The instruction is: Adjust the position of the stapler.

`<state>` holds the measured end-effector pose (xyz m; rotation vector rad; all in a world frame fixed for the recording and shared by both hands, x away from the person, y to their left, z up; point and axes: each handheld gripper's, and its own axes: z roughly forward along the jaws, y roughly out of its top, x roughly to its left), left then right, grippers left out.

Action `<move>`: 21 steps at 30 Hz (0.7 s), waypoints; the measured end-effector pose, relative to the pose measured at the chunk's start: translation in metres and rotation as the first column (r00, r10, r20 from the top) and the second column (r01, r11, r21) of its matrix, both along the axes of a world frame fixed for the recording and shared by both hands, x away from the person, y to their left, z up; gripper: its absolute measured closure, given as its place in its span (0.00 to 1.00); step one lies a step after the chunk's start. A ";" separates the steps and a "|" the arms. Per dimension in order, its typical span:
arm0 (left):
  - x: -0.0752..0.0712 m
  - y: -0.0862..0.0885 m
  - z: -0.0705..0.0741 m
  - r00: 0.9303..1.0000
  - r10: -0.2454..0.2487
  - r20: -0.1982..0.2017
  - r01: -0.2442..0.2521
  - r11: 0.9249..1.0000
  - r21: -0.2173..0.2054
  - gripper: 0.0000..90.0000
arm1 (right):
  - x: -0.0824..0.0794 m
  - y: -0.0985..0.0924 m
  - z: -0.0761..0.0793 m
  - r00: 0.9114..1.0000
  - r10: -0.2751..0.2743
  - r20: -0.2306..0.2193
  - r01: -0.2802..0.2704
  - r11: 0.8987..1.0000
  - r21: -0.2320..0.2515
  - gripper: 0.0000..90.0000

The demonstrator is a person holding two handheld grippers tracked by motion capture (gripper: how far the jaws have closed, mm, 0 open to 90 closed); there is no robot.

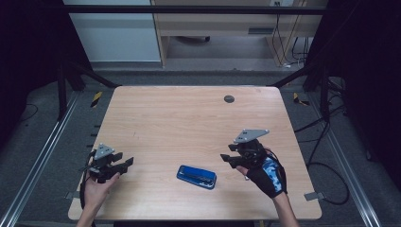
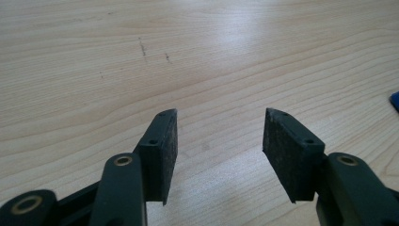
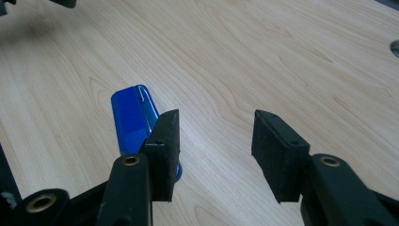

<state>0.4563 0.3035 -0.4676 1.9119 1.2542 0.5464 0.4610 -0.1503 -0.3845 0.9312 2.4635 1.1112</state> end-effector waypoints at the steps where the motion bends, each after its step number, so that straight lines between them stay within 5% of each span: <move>1: 0.000 0.000 0.000 1.000 0.001 0.000 -0.001 1.000 -0.001 0.51 | 0.002 0.006 0.001 1.000 0.012 -0.004 -0.012 1.000 -0.003 0.58; 21: 0.000 -0.003 0.000 1.000 -0.015 -0.006 0.015 1.000 0.011 0.50 | 0.018 0.048 -0.007 0.982 0.149 -0.119 -0.162 0.981 -0.107 0.56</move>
